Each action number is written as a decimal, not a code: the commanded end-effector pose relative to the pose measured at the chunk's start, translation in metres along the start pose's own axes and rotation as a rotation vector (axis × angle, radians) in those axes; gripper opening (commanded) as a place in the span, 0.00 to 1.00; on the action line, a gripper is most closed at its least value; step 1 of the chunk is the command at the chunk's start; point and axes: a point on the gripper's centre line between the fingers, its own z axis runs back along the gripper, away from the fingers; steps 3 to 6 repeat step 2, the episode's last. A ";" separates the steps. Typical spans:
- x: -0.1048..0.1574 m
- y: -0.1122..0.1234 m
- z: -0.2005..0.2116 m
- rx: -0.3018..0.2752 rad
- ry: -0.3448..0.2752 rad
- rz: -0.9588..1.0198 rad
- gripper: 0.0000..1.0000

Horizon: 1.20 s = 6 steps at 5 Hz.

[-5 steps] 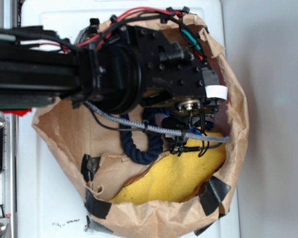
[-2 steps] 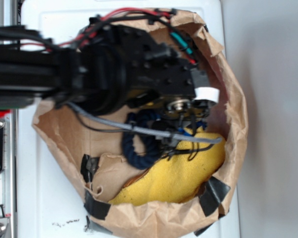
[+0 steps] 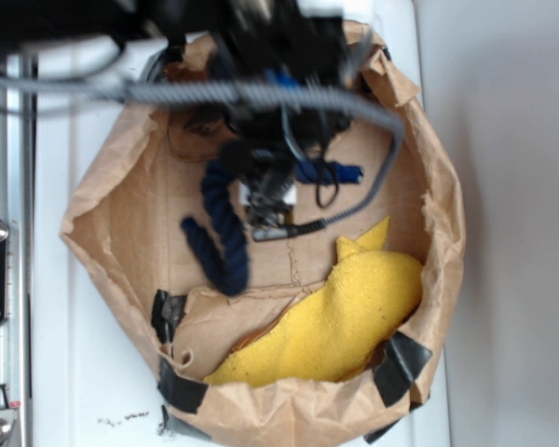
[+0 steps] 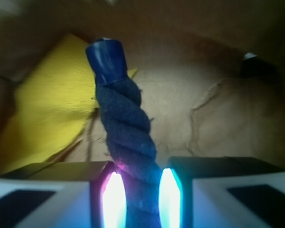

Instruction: Grab the blue rope.

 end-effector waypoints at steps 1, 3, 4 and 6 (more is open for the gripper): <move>0.008 -0.016 0.072 0.062 -0.105 0.016 0.00; 0.009 -0.021 0.071 0.072 -0.113 0.021 0.00; 0.009 -0.021 0.071 0.072 -0.113 0.021 0.00; 0.009 -0.021 0.071 0.072 -0.113 0.021 0.00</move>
